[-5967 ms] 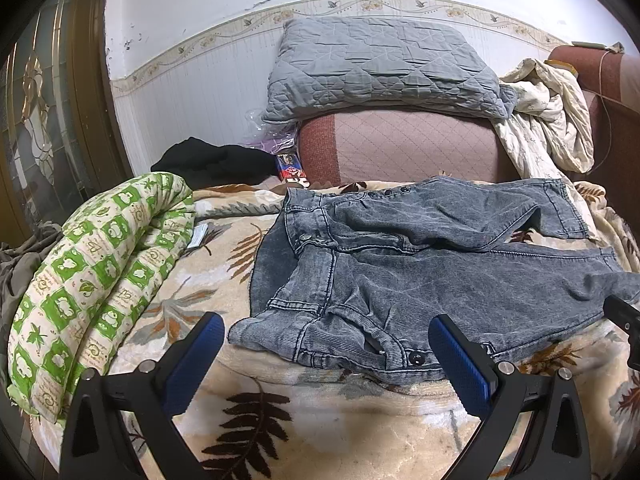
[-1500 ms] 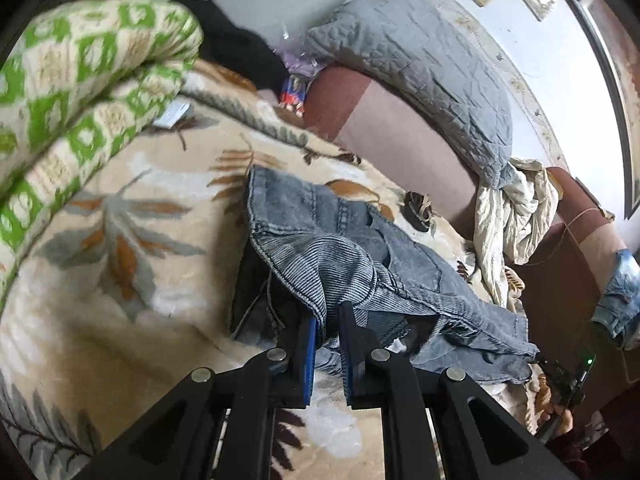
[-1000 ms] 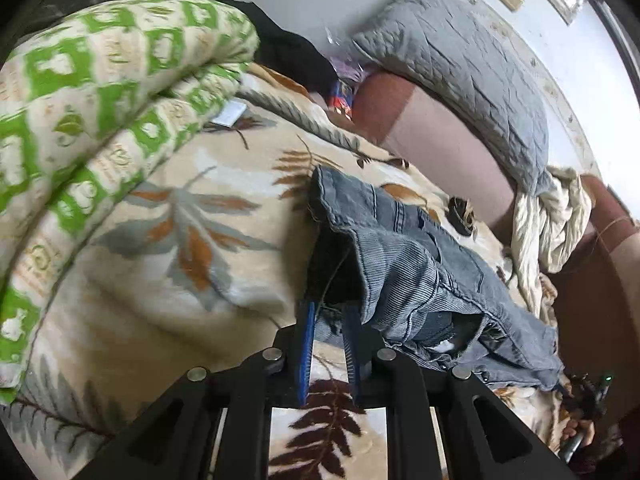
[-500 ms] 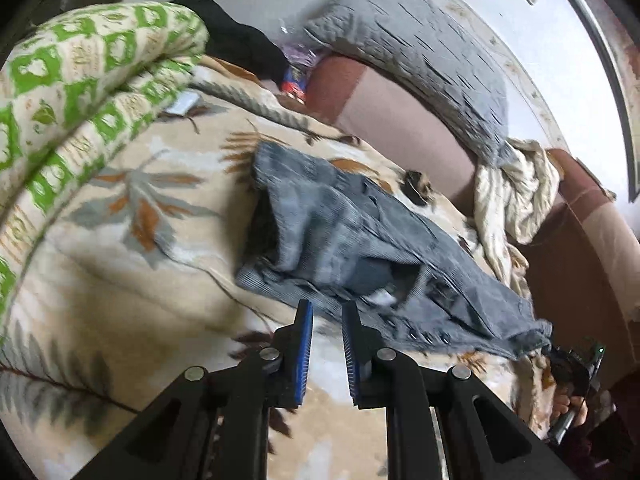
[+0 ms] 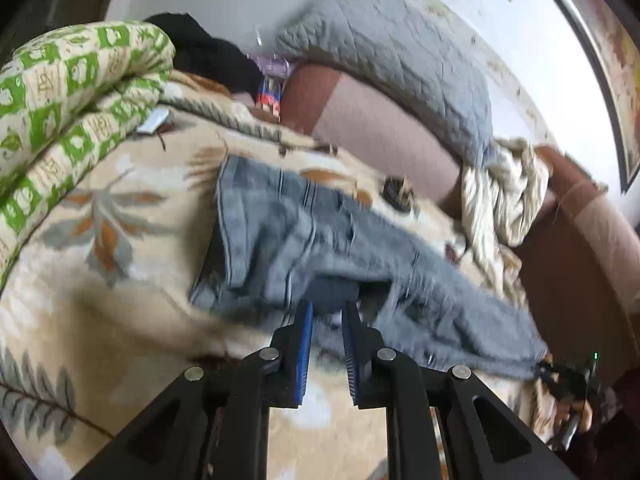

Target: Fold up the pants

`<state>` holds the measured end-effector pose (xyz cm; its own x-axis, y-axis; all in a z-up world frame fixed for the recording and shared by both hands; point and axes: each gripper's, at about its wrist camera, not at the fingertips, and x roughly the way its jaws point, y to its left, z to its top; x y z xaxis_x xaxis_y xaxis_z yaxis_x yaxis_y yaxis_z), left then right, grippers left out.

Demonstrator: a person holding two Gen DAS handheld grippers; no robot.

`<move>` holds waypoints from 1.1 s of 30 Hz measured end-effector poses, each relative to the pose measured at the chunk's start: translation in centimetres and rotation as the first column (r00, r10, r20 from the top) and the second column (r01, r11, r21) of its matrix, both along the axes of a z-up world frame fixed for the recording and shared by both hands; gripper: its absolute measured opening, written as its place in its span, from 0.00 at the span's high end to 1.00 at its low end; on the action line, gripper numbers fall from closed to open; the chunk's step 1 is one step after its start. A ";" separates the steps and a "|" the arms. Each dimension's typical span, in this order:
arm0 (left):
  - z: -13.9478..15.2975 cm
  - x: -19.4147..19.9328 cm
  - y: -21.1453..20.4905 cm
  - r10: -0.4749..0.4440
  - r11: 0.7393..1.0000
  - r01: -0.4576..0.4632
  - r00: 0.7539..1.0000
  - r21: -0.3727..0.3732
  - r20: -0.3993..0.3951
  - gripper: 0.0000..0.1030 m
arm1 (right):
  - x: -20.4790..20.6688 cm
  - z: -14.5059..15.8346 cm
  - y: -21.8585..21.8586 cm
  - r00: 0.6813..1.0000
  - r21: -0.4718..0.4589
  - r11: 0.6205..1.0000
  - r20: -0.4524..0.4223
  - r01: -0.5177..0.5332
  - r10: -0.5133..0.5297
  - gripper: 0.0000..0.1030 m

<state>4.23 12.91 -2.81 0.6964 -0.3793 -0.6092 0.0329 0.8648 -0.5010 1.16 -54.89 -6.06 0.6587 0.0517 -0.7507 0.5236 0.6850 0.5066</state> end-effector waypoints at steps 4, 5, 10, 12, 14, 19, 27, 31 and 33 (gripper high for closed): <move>1.2 1.2 0.1 0.045 0.998 -0.048 0.996 0.031 0.073 0.83 | -0.8 2.2 -0.5 0.990 0.014 1.000 0.136 0.024 -0.026 0.67; 1.4 1.6 -0.1 0.046 0.998 -0.050 0.995 0.039 0.086 0.83 | -0.6 2.4 -0.4 0.986 0.054 0.999 0.168 -0.003 -0.006 0.66; 1.6 3.1 -2.1 0.007 0.995 -0.020 0.992 0.099 0.127 0.83 | 1.9 1.7 1.6 0.989 0.080 0.994 0.132 -0.069 0.058 0.65; 1.1 3.6 -2.6 -0.008 0.995 -0.005 0.992 0.101 0.127 0.80 | 2.6 1.6 2.0 0.987 0.087 0.993 0.144 -0.080 0.067 0.65; 0.5 4.0 -2.8 -0.007 0.994 -0.004 0.994 0.108 0.108 0.76 | 3.0 1.8 2.6 0.989 0.044 0.996 0.132 -0.079 0.072 0.63; -0.7 4.6 -2.3 -0.014 0.997 0.009 0.998 0.073 0.069 0.76 | 4.1 0.8 3.7 0.994 -0.014 0.995 0.049 -0.100 0.101 0.62; -0.3 3.7 -2.0 -0.025 0.997 0.019 0.997 0.073 0.070 0.77 | 3.7 1.6 4.3 0.990 -0.103 0.987 0.060 -0.122 0.129 0.78; -0.5 3.3 -2.2 -0.037 0.996 0.033 0.998 0.081 0.058 0.77 | 3.6 2.0 4.5 0.988 -0.112 0.986 0.078 -0.124 0.133 0.78; -0.5 3.4 -2.3 -0.037 0.996 0.031 0.998 0.089 0.058 0.77 | 3.4 2.3 4.5 0.986 -0.112 0.985 0.097 -0.128 0.139 0.78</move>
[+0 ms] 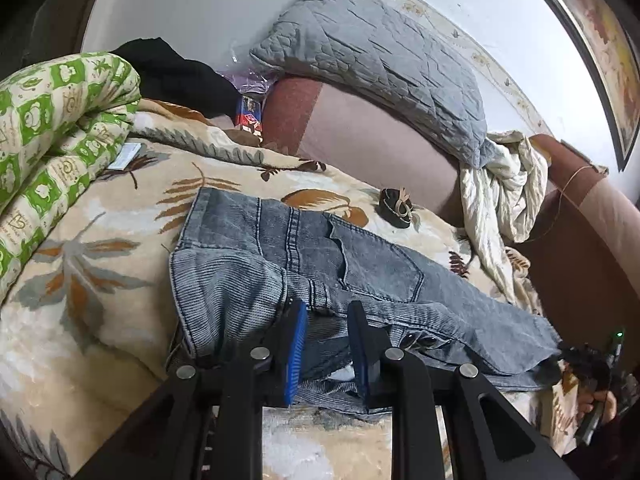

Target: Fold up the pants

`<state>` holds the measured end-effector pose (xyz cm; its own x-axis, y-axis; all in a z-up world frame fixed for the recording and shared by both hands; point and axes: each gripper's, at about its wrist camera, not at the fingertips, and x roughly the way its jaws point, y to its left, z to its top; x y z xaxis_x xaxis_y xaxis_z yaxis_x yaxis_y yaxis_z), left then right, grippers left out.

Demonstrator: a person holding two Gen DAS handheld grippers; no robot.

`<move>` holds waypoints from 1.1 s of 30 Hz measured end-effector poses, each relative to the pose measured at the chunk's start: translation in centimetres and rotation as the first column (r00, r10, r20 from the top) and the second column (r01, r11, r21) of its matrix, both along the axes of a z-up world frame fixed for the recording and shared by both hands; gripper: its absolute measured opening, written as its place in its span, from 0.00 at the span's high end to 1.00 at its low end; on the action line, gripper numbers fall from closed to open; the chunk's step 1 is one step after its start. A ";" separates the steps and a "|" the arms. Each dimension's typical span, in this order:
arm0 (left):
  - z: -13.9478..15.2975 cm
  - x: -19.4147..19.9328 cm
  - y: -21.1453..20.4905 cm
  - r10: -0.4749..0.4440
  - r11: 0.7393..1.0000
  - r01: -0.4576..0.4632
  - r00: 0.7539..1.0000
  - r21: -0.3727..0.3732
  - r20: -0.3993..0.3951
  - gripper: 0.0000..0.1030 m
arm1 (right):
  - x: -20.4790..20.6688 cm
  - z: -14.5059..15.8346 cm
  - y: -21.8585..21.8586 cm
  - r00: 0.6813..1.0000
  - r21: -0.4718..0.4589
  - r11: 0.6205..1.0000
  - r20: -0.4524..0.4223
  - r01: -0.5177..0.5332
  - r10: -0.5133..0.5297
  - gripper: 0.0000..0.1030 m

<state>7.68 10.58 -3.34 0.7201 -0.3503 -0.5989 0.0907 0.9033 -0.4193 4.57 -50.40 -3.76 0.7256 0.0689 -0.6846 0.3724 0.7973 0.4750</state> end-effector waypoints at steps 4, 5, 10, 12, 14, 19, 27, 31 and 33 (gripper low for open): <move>1.5 -0.3 -0.4 -0.005 0.999 0.008 0.996 -0.040 0.090 0.76 | -0.6 0.6 0.2 1.000 -0.005 1.000 0.027 -0.013 0.013 0.78; 1.8 -0.4 -0.6 0.000 0.999 0.004 0.993 -0.037 0.117 0.76 | -0.8 0.7 0.1 0.999 -0.006 1.000 0.032 -0.014 0.014 0.78; 0.9 1.2 -2.2 -0.004 0.999 -0.001 0.992 0.043 0.124 0.48 | -1.9 0.7 -0.1 0.999 0.008 1.000 0.034 -0.018 0.018 0.78; -0.4 2.3 -2.6 -0.015 0.997 0.012 0.999 0.080 0.038 0.49 | -2.3 0.5 -0.1 1.000 -0.002 1.000 0.019 -0.020 0.020 0.78; -2.5 3.3 -3.3 -0.026 0.983 0.043 0.995 0.177 -0.096 0.53 | -2.6 0.3 -0.1 1.000 -0.015 1.000 0.005 -0.020 0.020 0.78; -3.6 2.9 -3.5 -0.041 0.959 0.088 0.984 0.271 -0.173 0.66 | -2.2 -1.9 -0.6 0.991 0.000 0.999 -0.129 -0.040 0.040 0.79; -3.6 1.4 -4.0 -0.092 0.918 0.161 0.975 0.363 -0.200 0.69 | -1.9 -0.6 -1.0 0.989 0.028 0.997 -0.132 -0.066 0.069 0.72; -3.6 1.4 -3.9 -0.106 0.918 0.172 0.974 0.358 -0.198 0.69 | -0.1 2.0 -1.3 0.999 0.002 1.000 -0.034 -0.013 0.013 0.48; -3.6 1.4 -3.8 -0.111 0.917 0.177 0.974 0.358 -0.197 0.69 | 2.1 2.0 -1.4 0.998 -0.019 1.000 -0.053 -0.023 0.022 0.45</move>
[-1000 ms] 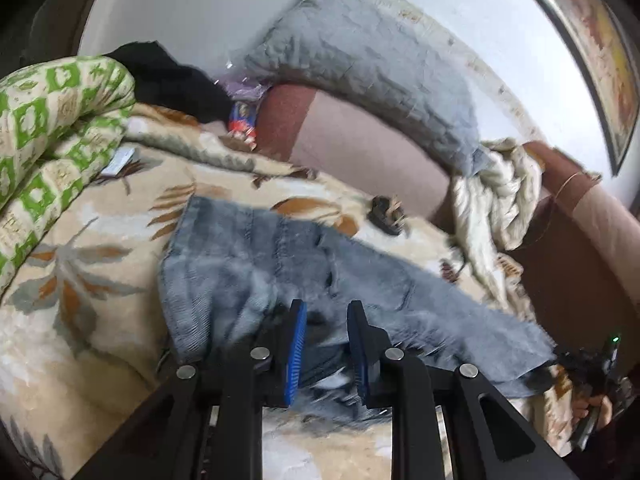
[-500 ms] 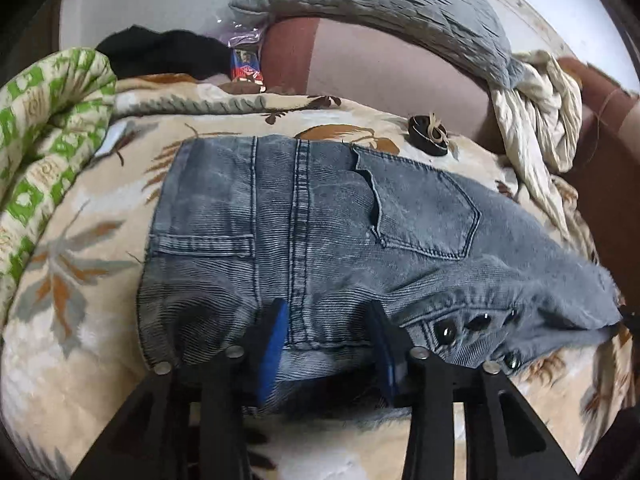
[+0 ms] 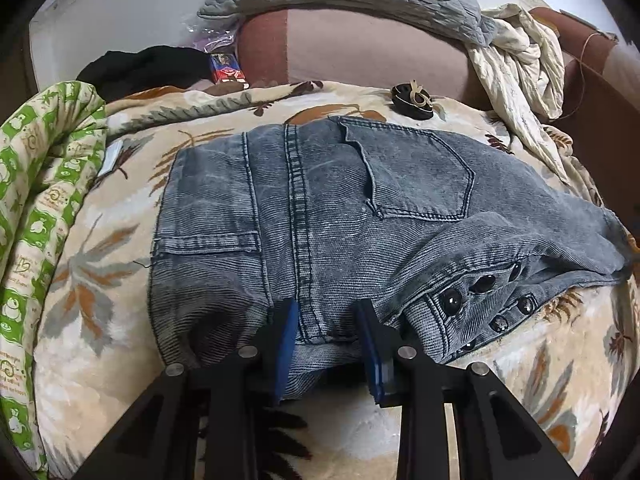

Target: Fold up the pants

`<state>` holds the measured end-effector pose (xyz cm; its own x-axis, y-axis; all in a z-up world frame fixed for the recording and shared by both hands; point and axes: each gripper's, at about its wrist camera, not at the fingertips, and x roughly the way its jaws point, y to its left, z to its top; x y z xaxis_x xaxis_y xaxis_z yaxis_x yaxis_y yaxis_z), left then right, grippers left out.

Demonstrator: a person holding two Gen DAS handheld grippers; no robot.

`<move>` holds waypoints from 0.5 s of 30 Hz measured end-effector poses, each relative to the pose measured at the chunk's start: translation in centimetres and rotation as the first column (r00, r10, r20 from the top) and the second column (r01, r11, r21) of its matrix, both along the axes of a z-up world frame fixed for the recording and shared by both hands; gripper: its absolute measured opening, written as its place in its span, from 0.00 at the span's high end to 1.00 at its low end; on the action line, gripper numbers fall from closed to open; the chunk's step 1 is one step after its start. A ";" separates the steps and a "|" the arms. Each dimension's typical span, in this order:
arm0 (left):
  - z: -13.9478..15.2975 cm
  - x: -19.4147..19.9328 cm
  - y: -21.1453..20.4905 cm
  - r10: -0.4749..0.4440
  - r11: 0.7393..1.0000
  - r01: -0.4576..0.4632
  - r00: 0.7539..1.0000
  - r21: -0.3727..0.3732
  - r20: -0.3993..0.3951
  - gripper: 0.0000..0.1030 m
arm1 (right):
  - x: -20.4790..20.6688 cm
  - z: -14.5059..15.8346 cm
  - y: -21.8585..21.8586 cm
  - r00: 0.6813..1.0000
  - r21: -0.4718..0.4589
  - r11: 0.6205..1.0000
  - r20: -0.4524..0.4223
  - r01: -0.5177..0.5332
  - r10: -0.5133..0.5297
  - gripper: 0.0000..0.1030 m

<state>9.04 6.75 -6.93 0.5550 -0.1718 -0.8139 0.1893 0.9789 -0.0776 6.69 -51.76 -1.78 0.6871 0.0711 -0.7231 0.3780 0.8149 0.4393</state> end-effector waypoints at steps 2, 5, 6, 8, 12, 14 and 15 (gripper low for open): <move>0.0 -0.2 0.0 -0.010 1.000 0.010 1.000 0.008 0.004 0.69 | 2.3 -1.1 0.0 0.999 0.000 1.000 -0.042 -0.010 0.010 0.45; 0.1 -0.5 0.1 -0.021 1.000 0.021 1.000 0.018 0.007 0.69 | 4.9 -3.2 0.4 0.992 -0.047 0.999 -0.122 -0.026 0.020 0.45; 0.1 -0.6 0.2 -0.023 1.000 0.023 1.000 0.019 0.006 0.70 | 5.7 -4.1 0.8 0.989 -0.059 0.997 -0.142 -0.046 0.038 0.46; 0.2 -0.8 0.4 -0.028 0.999 0.028 1.000 0.018 0.005 0.70 | 6.2 -4.8 1.9 0.983 -0.112 0.991 -0.177 -0.073 0.053 0.65; 0.3 -1.4 0.8 -0.042 0.999 0.041 0.999 0.015 0.007 0.72 | 5.9 -3.5 2.2 0.989 -0.166 0.984 -0.142 -0.059 0.035 0.91; 0.3 -1.5 1.0 -0.044 0.999 0.044 0.999 0.010 0.007 0.72 | 5.2 -2.0 2.2 0.997 -0.206 0.978 -0.082 -0.030 0.013 0.93; 0.4 -1.5 1.0 -0.045 0.999 0.045 0.999 0.009 0.007 0.72 | 5.0 -1.4 2.4 0.998 -0.227 0.974 -0.054 -0.020 0.008 0.93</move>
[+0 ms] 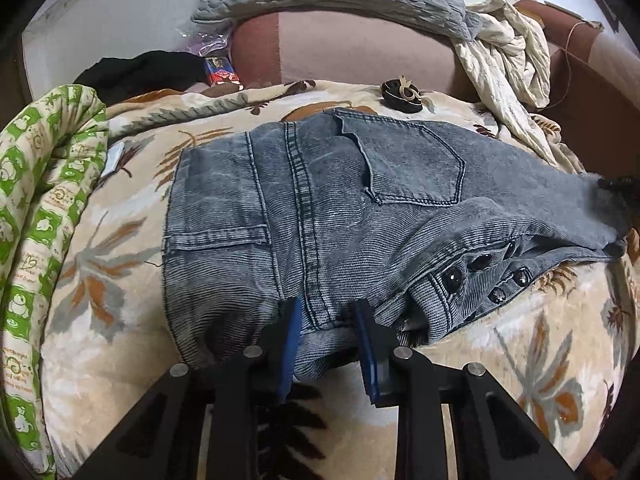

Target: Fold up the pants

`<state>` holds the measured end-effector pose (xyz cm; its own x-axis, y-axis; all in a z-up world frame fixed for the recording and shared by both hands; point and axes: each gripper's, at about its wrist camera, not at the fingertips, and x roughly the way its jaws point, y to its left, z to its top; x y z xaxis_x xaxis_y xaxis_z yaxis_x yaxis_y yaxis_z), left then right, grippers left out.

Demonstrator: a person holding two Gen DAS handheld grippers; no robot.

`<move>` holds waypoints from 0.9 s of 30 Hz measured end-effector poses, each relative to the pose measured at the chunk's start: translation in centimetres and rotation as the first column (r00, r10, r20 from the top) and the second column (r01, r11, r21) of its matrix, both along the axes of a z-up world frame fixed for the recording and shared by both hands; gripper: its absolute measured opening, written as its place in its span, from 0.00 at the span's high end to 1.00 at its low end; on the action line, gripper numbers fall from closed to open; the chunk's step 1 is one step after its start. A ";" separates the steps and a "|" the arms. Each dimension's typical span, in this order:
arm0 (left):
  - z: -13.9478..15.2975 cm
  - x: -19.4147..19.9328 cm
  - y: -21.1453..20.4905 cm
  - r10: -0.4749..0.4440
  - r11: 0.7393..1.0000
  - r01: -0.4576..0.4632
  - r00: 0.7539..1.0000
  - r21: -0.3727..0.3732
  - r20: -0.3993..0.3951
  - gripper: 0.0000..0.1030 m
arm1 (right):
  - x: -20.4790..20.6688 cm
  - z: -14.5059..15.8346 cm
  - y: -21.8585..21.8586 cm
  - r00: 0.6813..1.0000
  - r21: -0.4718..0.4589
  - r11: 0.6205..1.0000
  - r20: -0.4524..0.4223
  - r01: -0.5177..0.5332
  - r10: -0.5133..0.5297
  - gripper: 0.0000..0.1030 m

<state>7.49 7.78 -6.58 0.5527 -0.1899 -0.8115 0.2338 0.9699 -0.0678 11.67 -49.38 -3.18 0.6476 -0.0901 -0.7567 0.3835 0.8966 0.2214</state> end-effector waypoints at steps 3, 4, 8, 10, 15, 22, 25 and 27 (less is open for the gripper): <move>0.0 -0.1 0.0 -0.006 1.000 0.006 1.000 0.003 0.001 0.72 | -0.3 1.1 0.5 0.997 -0.038 0.999 0.080 0.018 -0.015 0.94; 0.0 -0.1 0.0 -0.009 1.000 0.009 1.000 0.004 0.003 0.72 | -0.1 1.1 0.5 0.996 -0.049 0.998 0.093 0.024 -0.019 0.94; 0.1 -0.1 0.0 -0.024 1.000 0.024 1.000 0.010 0.008 0.72 | 1.5 -2.2 -0.2 0.999 -0.053 0.998 -0.021 0.023 -0.024 0.92; 0.2 -0.2 0.2 -0.026 1.000 0.026 1.000 -0.001 0.010 0.72 | 2.1 -4.2 -0.5 0.991 -0.081 0.996 -0.123 0.038 -0.048 0.86; 2.2 -0.5 0.4 -0.023 0.999 0.026 0.997 -0.047 0.074 0.71 | 0.4 -0.8 0.9 0.997 -0.203 0.978 -0.052 0.040 -0.052 0.72; 5.8 0.3 -3.0 -0.036 0.982 0.079 0.969 -0.171 0.243 0.47 | -2.9 2.6 7.6 0.972 -0.018 0.976 0.085 -0.219 0.219 0.58; 4.7 2.1 -5.8 -0.064 0.977 0.100 0.980 -0.189 0.186 0.45 | -1.8 1.1 13.1 0.934 0.042 0.933 0.040 -0.356 0.355 0.58; 3.0 2.9 -7.4 -0.077 0.980 0.097 0.990 -0.175 0.114 0.46 | -1.1 -0.2 16.2 0.912 0.034 0.912 -0.006 -0.409 0.410 0.58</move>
